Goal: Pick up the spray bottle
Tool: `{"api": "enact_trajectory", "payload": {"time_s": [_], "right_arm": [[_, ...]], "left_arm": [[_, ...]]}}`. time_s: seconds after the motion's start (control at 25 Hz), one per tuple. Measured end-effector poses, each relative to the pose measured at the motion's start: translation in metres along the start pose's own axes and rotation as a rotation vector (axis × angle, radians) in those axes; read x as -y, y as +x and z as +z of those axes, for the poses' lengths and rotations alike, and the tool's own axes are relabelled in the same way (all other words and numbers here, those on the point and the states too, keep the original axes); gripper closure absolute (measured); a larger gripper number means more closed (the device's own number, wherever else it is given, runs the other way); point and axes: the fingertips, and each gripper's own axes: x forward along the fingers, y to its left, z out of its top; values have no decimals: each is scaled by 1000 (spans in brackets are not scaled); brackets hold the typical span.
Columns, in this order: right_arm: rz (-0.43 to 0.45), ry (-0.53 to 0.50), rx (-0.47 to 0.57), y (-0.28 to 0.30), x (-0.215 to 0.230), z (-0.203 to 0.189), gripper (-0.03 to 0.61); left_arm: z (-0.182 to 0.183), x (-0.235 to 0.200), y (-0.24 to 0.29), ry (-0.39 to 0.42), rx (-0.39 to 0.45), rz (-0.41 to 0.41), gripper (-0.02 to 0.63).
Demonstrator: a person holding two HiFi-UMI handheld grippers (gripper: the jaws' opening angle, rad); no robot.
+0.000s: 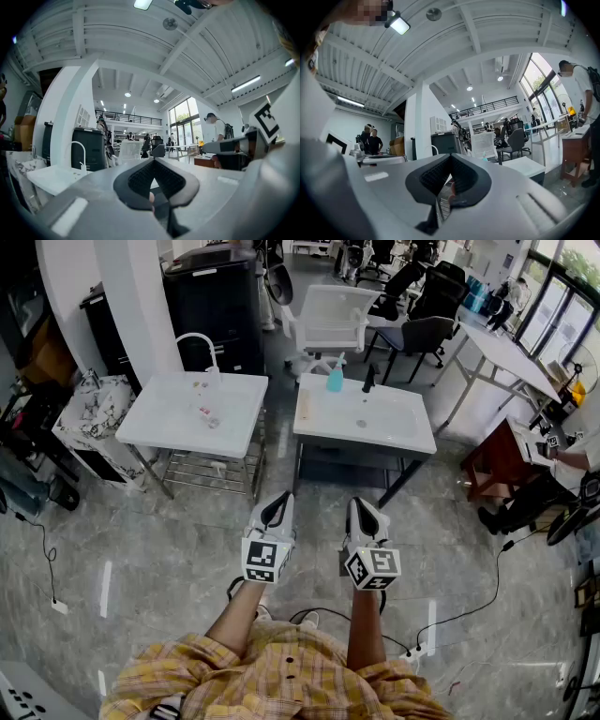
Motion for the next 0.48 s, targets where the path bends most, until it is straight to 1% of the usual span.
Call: {"api": "enact_trajectory", "payload": {"time_s": [0.12, 0.32, 0.48], "right_arm": [[-11, -6, -4, 3, -4, -6, 578], [-25, -20, 2, 7, -11, -8, 578], [-31, -24, -2, 10, -24, -13, 578]], "left_arm": [[-4, -11, -3, 0, -7, -1, 615], [3, -30, -8, -15, 15, -10, 615], [-3, -40, -15, -16, 17, -22, 615]]}}
